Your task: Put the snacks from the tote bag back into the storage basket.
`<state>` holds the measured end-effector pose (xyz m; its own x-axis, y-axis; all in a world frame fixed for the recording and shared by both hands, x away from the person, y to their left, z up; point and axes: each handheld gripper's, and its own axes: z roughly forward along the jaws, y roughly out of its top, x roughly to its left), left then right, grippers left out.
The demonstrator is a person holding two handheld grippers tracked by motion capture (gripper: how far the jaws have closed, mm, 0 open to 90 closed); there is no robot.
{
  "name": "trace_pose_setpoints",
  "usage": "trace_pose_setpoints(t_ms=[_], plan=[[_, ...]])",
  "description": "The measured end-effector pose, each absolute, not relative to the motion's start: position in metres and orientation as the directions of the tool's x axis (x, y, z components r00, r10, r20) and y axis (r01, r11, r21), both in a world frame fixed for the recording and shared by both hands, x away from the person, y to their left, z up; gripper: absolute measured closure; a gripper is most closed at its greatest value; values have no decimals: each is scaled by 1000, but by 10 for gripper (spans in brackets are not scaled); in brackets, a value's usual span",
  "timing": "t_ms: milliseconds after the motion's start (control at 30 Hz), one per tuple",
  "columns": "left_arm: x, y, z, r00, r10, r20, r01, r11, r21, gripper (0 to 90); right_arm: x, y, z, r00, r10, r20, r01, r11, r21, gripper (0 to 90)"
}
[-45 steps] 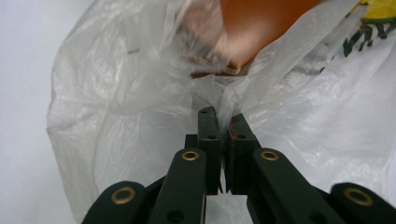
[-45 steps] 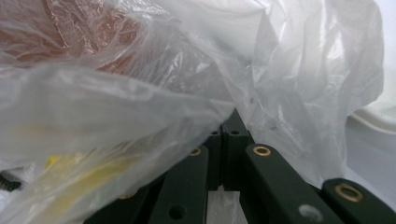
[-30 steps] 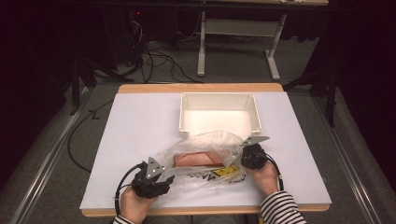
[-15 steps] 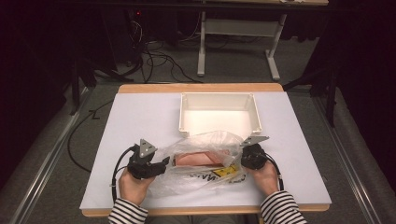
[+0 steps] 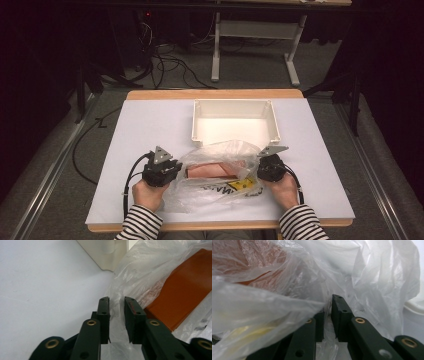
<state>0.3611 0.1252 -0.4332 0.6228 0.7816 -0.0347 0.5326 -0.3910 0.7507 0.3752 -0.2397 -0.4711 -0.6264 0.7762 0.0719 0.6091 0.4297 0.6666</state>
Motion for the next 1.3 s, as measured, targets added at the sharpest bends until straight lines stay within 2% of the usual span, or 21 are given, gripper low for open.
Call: trace_pose_setpoints(t_ms=[300,600,1033,1300], plan=[[365,128,-435,634,772,-53,541,-394,743,871,371,-240,-462,-608,792,57,598,410,689,636],[368,129,-434,628,774,-82,549,-367,751,887,363,-248,-444,-600,798,57,567,374,734,514],[368,129,-432,626,774,-93,550,-354,757,889,350,-248,-401,-625,779,53,471,322,821,547],[370,123,-426,638,765,-83,533,-362,765,890,354,-221,-396,-694,719,38,460,402,791,505]])
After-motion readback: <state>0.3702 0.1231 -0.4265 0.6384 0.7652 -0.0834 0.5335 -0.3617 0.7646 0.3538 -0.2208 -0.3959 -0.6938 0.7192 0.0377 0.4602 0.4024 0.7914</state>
